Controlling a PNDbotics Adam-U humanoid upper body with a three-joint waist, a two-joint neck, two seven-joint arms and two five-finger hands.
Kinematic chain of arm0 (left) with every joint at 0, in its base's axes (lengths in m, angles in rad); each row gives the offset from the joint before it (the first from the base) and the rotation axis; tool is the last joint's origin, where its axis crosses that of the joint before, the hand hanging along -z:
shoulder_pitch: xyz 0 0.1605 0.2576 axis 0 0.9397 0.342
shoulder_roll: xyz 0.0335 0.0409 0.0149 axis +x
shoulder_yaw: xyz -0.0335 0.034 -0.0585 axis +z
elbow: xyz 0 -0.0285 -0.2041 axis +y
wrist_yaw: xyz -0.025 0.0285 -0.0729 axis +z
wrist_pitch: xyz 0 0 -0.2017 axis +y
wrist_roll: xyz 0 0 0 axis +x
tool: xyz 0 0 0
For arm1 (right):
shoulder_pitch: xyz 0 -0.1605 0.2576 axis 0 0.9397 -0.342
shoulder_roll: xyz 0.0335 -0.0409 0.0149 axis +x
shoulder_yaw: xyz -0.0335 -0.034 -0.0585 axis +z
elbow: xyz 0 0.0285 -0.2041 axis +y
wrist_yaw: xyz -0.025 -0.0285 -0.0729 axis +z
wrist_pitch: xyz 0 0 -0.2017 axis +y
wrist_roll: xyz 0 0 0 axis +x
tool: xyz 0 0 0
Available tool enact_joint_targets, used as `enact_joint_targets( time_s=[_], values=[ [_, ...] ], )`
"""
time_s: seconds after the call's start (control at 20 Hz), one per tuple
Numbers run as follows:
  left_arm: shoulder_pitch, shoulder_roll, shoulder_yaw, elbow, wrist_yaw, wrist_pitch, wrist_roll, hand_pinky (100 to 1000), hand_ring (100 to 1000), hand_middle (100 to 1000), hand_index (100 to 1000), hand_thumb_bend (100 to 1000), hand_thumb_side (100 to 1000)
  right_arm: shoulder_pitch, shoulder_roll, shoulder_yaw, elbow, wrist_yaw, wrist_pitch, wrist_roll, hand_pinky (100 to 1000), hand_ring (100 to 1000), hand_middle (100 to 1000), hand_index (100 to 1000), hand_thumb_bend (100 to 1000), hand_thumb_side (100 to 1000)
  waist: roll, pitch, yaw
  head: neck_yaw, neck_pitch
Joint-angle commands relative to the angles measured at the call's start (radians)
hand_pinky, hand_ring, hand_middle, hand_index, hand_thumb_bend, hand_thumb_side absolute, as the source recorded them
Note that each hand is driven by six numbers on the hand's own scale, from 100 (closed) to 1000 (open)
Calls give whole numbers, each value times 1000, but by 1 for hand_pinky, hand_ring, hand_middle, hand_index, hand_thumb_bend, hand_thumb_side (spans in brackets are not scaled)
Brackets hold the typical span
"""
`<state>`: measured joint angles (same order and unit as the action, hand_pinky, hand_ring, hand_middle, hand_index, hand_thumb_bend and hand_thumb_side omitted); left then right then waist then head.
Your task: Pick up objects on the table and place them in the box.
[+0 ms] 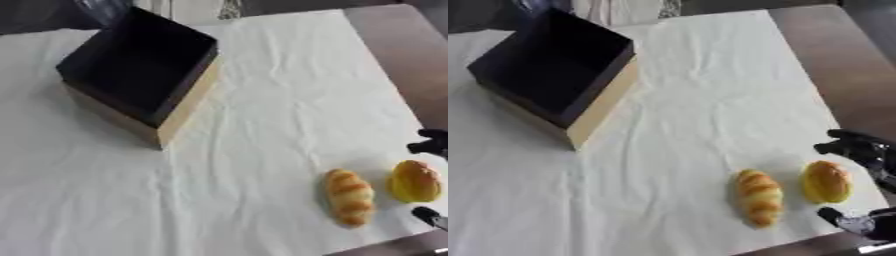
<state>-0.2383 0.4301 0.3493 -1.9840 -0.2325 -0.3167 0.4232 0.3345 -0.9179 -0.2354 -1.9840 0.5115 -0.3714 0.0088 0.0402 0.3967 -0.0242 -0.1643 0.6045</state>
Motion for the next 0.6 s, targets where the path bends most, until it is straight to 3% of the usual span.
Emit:
enact_joint_targets(
  time_s=[0.05,0.6],
  values=[
    [-3,15,12,-16,5,-2,-5,807,762,717,927,212,537,0,-12,-6,-16,9,25,11,895,977,784,934,438,399,-2,-14,1,-6,-14],
    [-5,11,10,-16,8,-3,-7,807,763,717,928,208,540,-2,-9,-5,-16,18,87,21,877,951,763,917,448,398,1,-12,6,-12,-14]
  ],
)
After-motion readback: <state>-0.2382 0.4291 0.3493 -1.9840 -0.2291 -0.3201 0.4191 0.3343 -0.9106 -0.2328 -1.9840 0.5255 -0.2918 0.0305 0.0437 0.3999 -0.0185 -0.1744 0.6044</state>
